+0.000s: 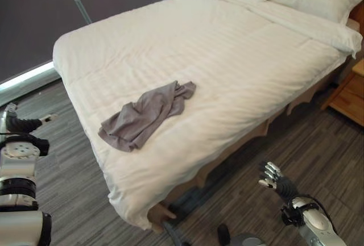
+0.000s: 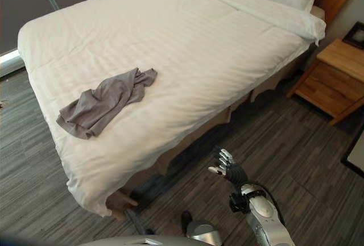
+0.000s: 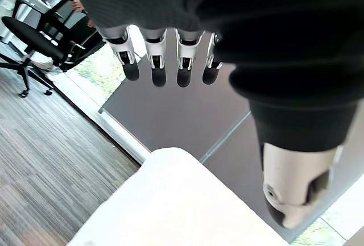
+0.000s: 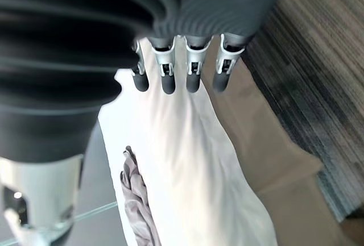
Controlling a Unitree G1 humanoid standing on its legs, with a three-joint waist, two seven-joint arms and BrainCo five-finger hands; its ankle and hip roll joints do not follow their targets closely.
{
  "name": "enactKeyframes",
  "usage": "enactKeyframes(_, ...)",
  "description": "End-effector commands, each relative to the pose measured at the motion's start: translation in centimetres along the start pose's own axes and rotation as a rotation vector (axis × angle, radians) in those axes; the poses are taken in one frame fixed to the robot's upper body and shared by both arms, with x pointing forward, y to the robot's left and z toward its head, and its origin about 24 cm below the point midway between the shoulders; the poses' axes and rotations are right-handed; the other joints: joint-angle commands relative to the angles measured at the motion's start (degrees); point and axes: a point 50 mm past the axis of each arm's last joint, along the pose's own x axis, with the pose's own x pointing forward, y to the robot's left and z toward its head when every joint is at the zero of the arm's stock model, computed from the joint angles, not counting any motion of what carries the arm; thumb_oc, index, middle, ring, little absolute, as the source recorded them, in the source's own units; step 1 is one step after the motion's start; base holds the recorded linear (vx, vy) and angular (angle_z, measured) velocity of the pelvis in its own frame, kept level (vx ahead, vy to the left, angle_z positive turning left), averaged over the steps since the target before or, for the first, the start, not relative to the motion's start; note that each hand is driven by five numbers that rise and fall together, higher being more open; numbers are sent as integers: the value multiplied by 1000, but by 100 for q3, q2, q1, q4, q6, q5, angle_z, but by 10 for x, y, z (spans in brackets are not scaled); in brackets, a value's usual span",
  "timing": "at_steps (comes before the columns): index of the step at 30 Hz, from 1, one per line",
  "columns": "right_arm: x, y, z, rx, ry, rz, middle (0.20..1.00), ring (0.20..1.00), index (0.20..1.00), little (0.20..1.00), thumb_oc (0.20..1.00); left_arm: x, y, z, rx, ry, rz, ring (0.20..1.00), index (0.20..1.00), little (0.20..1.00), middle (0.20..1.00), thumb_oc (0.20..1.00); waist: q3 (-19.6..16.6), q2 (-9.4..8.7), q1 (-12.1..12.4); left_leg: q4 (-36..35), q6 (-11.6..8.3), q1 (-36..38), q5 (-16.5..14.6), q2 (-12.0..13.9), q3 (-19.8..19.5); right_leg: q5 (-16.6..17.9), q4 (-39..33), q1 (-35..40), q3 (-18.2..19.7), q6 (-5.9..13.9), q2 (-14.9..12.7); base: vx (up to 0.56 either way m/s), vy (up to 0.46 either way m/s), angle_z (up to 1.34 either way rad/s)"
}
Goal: Pick up bed clothes into laundry basket.
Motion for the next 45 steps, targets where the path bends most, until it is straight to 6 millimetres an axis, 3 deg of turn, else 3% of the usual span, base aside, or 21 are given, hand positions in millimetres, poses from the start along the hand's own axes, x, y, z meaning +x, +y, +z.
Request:
enactKeyframes(1,3,7,14,31,-74,44,1000,1000,1000,1000,1000,13,13,45,0,-95,29,1000,1000,1000,1000,1000,-51,-271,12,36,-128,-635,549,280,324,-84,163,-665,134,785,-742,-317,65,-29)
enactKeyframes(7,8,10,19,36,-96,59,1000,1000,1000,1000,1000,17,12,76,-88,-161,21,1000,1000,1000,1000,1000,299,-300,-116,36,-165,-1043,651,312,395,116,150,-1178,263,809,-704,-87,19,-33)
enactKeyframes(14,20,18,28,33,-142,94,1000,1000,1000,1000,1000,12,-14,130,-127,-319,-46,1000,1000,1000,1000,1000,615,-362,-270,36,-194,-1256,684,342,488,209,143,-1487,372,834,-658,-40,-8,-13)
enactKeyframes(18,22,18,35,34,-174,96,1000,1000,1000,1000,1000,11,-19,152,-106,-355,-33,1000,1000,1000,1000,1000,783,-394,-345,36,-220,-1399,716,365,532,248,144,-1652,392,843,-640,-19,-23,-10)
enactKeyframes(27,21,16,39,63,-205,69,1000,1000,1000,1000,1000,18,-6,140,-64,-260,56,1000,1000,1000,1000,1000,1054,-424,-401,36,-264,-1690,757,371,564,335,104,-1953,390,839,-607,-4,-12,0)
enactKeyframes(30,24,15,44,57,-226,61,1000,1000,1000,1000,1000,18,-7,144,-13,-257,52,1000,1000,1000,1000,1000,1185,-452,-441,36,-263,-1866,761,368,574,387,98,-2134,435,846,-590,-26,-12,-1)
enactKeyframes(31,27,15,51,65,-262,48,1000,1000,1000,1000,1000,19,-13,142,19,-229,20,200,200,200,200,200,1353,-488,-485,36,-268,-2082,782,373,567,445,91,-2352,453,850,-557,-73,-31,-3)
enactKeyframes(34,27,16,49,71,-257,35,1000,1000,1000,1000,1000,15,-35,137,48,-222,-38,200,200,200,200,200,1448,-522,-488,36,-259,-2186,788,361,523,448,109,-2437,469,838,-523,-40,-33,4)
enactKeyframes(35,28,16,48,64,-253,31,1000,1000,1000,1000,1000,10,-51,141,56,-244,-75,200,200,200,200,200,1471,-543,-472,36,-253,-2195,780,357,508,451,95,-2436,481,833,-507,0,0,0)
enactKeyframes(40,29,15,47,40,-245,35,1000,1000,1000,1000,1000,1,-67,153,14,-328,-115,200,200,200,200,200,1370,-509,-396,36,-253,-2037,720,343,450,391,59,-2257,436,824,-525,1,-3,1)
enactKeyframes(43,28,10,48,14,-236,29,1000,1000,1000,1000,1000,-16,-73,179,-119,-491,-148,200,200,200,200,200,1123,-354,-266,36,-230,-1779,641,285,320,305,43,-1925,326,819,-608,46,4,4)
enactKeyframes(45,28,7,45,3,-221,19,1000,1000,1000,1000,1000,-27,-80,183,-163,-557,-193,200,200,200,200,200,990,-288,-215,36,-206,-1611,587,253,266,248,51,-1728,265,811,-645,86,17,16)
